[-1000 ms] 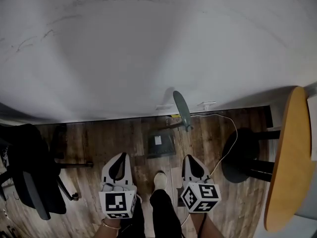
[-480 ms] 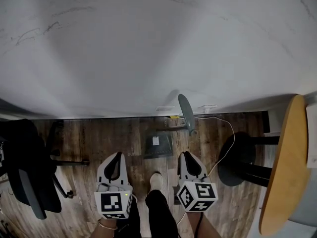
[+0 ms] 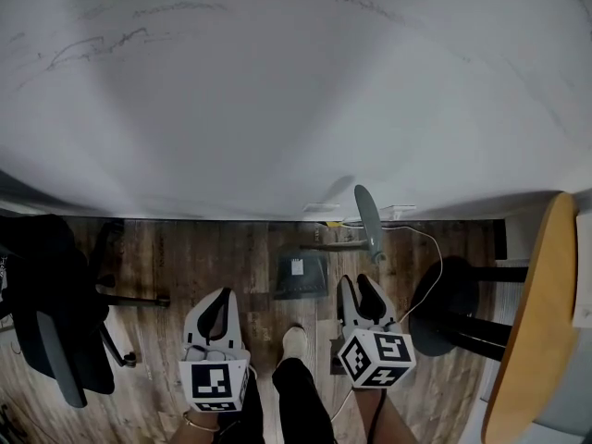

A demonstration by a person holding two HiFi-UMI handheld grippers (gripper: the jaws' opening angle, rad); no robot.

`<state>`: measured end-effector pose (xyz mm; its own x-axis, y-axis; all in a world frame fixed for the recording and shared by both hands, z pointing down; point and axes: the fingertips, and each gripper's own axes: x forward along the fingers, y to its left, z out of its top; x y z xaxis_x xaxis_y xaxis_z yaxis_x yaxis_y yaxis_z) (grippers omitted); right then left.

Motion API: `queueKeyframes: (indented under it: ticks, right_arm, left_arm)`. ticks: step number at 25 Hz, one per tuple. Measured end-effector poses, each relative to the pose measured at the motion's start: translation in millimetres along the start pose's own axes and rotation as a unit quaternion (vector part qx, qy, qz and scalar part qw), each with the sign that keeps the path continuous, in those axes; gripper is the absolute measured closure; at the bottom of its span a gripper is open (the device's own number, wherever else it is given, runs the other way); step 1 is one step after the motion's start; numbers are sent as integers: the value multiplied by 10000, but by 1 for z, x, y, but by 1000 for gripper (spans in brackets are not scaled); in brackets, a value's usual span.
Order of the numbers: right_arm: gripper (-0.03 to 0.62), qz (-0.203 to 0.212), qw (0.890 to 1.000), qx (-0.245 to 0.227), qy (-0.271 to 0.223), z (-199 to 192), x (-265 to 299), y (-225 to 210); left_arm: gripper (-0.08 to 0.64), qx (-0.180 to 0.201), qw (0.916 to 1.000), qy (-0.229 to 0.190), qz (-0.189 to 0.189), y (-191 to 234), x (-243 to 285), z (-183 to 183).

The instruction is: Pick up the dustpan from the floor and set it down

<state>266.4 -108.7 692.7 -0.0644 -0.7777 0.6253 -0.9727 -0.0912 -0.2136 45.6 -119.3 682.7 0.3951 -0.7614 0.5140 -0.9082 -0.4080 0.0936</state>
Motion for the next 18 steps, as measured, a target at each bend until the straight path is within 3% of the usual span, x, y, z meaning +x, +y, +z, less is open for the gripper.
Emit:
queueKeyframes:
  ticks: [6, 18]
  right_arm:
    - [416, -37, 9999, -55, -96, 9, 11, -1]
    - [408, -156, 9991, -113, -367, 26, 35, -3]
  left_arm:
    - [543, -45, 9999, -1, 145, 11, -4, -5]
    - [543, -208, 9987, 41, 466, 34, -13, -15]
